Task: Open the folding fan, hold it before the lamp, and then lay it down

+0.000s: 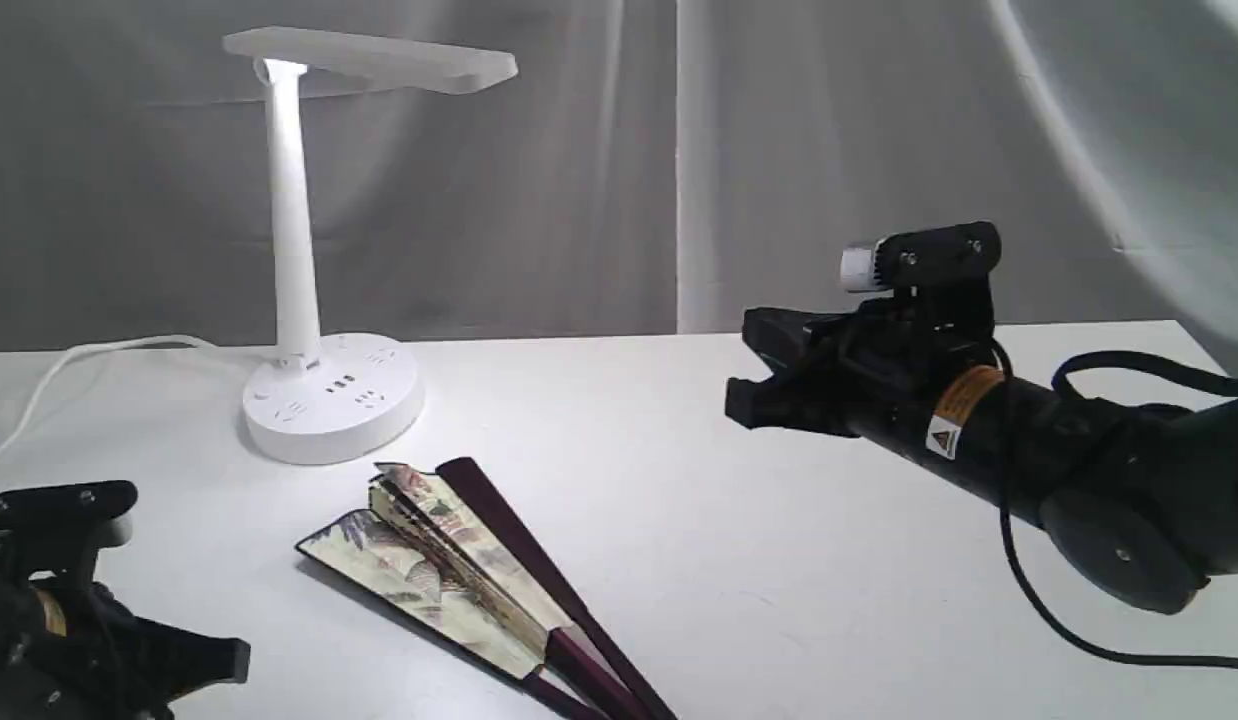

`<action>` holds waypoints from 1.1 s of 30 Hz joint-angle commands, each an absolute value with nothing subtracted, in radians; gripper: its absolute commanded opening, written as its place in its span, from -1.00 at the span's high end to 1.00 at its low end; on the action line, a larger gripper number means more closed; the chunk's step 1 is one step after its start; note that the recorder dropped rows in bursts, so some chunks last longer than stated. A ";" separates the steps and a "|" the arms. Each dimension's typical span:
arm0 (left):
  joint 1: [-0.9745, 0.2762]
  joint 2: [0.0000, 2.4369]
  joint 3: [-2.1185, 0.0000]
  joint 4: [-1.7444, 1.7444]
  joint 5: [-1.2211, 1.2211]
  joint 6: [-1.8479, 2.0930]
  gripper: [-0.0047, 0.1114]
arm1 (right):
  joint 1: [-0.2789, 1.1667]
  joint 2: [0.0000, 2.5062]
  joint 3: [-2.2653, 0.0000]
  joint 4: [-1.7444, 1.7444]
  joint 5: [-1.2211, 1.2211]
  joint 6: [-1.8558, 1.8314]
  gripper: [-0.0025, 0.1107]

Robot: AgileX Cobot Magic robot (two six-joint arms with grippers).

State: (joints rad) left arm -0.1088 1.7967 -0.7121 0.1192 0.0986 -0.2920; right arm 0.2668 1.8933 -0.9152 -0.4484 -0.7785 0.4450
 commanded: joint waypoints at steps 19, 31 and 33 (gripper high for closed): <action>-0.109 1.803 -0.366 -0.006 -1.008 -0.181 0.92 | 0.269 1.892 -0.920 -0.461 -0.781 0.449 0.96; -0.109 2.016 -0.422 0.126 -1.221 -0.281 0.91 | 0.269 1.892 -0.921 -0.439 -0.781 0.449 0.96; -0.109 2.031 -0.438 0.162 -1.221 -0.291 0.91 | 0.269 1.892 -0.921 -0.441 -0.781 0.449 0.96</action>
